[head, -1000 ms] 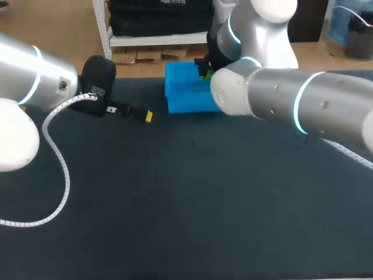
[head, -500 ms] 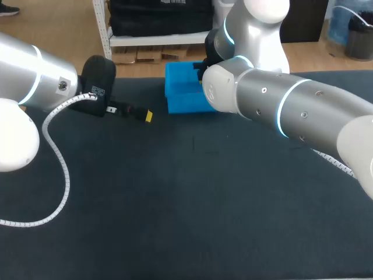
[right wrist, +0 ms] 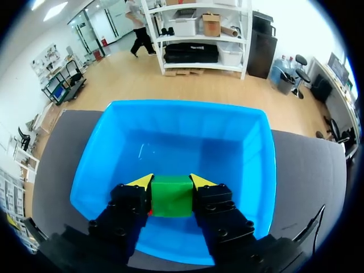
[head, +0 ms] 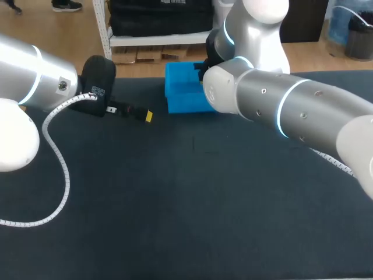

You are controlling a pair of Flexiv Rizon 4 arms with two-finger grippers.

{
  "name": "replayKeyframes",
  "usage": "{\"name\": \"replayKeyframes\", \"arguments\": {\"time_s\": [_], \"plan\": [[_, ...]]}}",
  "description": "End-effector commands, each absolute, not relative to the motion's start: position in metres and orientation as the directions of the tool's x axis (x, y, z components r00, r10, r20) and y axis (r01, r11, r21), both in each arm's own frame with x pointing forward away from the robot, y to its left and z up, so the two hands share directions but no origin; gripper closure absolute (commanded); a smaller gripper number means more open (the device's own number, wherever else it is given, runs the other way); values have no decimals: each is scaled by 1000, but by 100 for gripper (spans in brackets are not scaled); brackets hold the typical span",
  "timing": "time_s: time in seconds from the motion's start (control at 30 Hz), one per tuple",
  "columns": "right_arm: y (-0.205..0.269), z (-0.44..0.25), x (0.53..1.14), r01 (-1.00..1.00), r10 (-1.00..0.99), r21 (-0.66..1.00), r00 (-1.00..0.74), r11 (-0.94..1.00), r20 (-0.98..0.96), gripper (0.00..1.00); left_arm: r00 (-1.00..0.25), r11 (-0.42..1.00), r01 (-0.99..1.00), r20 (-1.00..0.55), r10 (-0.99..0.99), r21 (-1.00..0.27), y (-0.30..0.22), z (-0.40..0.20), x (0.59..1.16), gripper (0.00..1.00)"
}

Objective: Use the left arm to pick the red cube and place it into the blue plastic box first, then use the right arm to grasp the green cube and put it into the same blue plastic box after the first action is fully finished.

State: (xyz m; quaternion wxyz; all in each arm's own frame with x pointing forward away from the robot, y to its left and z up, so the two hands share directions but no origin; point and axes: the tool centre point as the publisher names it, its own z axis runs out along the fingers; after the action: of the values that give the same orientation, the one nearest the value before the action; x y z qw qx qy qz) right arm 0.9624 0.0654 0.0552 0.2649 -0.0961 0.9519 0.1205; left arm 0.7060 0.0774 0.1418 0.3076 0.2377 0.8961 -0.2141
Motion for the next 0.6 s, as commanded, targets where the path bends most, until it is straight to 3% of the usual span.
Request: {"name": "replayKeyframes", "arguments": {"time_s": [0.03,0.6], "plan": [[72,56,977,-244,-150,172,-889,954,-432,0,-695,791,562,-657,293,-241,79,141,706,0],[68,95,962,-256,-154,177,-882,950,-445,0,-695,791,562,-657,293,-241,79,141,706,0]]}}
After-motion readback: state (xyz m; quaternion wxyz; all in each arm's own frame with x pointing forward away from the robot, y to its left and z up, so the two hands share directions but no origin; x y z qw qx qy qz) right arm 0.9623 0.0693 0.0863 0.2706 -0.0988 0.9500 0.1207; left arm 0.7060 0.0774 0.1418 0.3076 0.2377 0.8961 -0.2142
